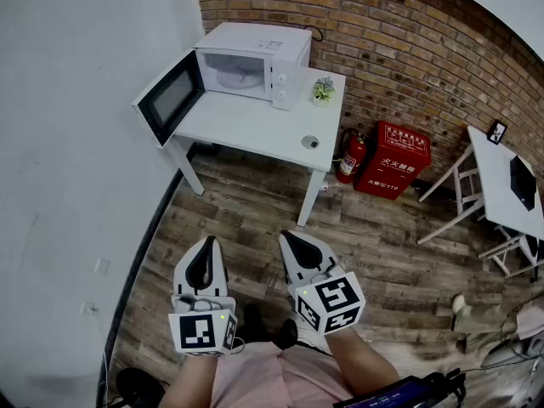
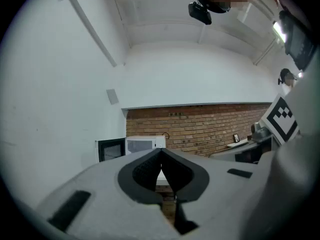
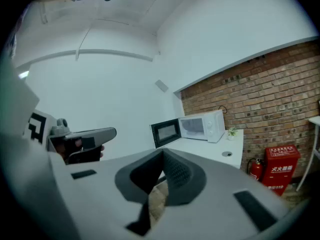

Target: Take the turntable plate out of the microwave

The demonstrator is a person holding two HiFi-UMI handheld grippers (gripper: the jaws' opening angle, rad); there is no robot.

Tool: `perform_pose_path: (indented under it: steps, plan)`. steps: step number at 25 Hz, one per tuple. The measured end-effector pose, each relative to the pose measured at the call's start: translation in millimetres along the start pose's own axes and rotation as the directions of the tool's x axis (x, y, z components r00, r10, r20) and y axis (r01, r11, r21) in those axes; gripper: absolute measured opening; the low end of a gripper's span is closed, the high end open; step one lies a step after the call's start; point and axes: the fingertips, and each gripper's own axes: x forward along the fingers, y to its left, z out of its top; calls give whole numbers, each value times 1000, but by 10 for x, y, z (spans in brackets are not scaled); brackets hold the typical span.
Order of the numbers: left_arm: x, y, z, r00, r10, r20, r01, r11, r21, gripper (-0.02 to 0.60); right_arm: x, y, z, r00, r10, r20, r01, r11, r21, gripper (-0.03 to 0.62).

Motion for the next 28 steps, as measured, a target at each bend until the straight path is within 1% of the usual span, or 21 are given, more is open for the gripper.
perform_pose_path:
  steps: [5,9,10,11,12,13,16,21,25,28]
  plan:
    - [-6,-20,-15,1000,9,-7,-9,1000,4,8,-12,-9,-28,1000,11,-4,-11,1000,2,3]
    - [-48,-49,-16,1000,25,-11,-25,1000,-12,8,-65,-36,22,999,20,44,-21,999,33,7]
    - [-58,-51,-13,1000,25,-7,-25,999,-23,20,-60,-30,18,999,33,43,-35,999,42,112]
    - [-66,-58,-12,1000,23,-5,-24,999,-33,105,-56,-27,6,998,44,38,-46,998,49,193]
    - [-78,-70,-15,1000,23,-4,-23,999,-40,169,-66,-32,-7,998,45,33,-47,998,48,198]
    - [-98,-87,-20,1000,26,-5,-26,999,-44,175,-89,-42,-23,999,41,29,-42,998,38,195]
    - [-173,-141,-48,999,41,-6,-42,998,-43,175,-167,-59,-91,999,34,17,-35,999,11,189]
    - [-175,-174,-148,998,49,-25,-50,998,-36,175,-143,-119,-154,999,37,3,-38,999,19,175]
    - [-21,-69,-222,998,58,-39,-60,997,-41,173,48,-198,-147,999,38,-10,-38,999,22,170]
    - [189,85,-325,997,55,-49,-57,997,-45,172,310,-267,-198,999,33,-28,-32,999,26,167]
